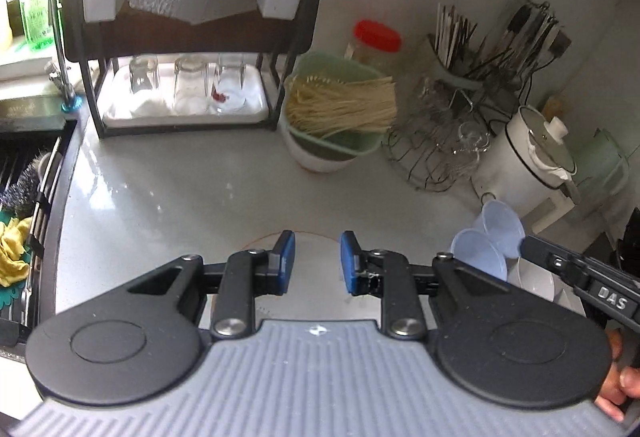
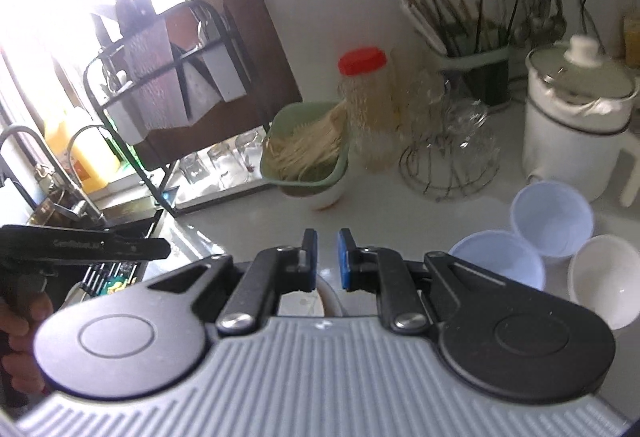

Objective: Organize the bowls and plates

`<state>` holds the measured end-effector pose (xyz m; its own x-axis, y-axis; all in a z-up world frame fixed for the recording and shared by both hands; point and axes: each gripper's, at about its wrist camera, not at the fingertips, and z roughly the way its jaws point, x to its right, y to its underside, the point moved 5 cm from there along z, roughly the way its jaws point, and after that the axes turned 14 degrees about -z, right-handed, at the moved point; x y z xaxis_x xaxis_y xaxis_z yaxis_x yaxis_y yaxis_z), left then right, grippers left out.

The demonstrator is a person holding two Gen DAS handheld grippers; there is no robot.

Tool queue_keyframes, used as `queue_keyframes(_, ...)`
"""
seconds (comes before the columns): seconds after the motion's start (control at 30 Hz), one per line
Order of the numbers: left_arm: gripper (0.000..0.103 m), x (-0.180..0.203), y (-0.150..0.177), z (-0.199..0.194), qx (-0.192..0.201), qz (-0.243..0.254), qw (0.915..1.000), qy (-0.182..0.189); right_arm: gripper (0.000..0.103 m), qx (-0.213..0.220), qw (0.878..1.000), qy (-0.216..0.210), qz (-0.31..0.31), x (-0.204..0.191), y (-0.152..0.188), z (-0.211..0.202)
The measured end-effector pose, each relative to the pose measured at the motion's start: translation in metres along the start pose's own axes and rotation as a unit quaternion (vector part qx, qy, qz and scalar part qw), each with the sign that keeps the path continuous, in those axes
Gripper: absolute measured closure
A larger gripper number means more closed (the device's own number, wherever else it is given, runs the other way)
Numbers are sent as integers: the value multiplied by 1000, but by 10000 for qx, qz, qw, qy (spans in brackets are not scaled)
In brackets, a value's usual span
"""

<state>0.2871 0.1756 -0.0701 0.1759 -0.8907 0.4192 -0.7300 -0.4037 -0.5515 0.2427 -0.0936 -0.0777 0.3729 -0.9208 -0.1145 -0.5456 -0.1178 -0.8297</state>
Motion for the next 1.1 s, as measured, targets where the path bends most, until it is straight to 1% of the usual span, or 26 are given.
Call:
queue_keyframes(0.1,76,7,11,-1,93,101,9998,-106,89,68,9998,152,-88,4,4,-16)
queue_keyframes(0.27,76,24,25,-8,173,157,9997,14,89,100,9996,269,-79,13,13,-38)
queue_keyframes(0.43,76,43,42,-19,286,173,9993,186,89,165,9988,314,-323,16,23,-57)
queue_keyframes(0.5,76,51,53,-21,317,175,9991,205,89,231,9986,277,-397,21,27,-62)
queue_keyframes(0.7,76,72,94,-24,351,28,9993,146,89,199,9982,174,-544,41,41,-73)
queue_keyframes(0.9,76,100,140,-36,445,-113,9989,-51,89,103,9974,-85,-706,62,64,-90)
queue_keyframes(0.97,76,108,153,-42,547,-145,9983,-160,89,96,9972,-186,-713,69,72,-98)
queue_keyframes(1.1,76,122,178,-50,531,-275,9978,-276,89,4,9972,-257,-702,84,90,-111)
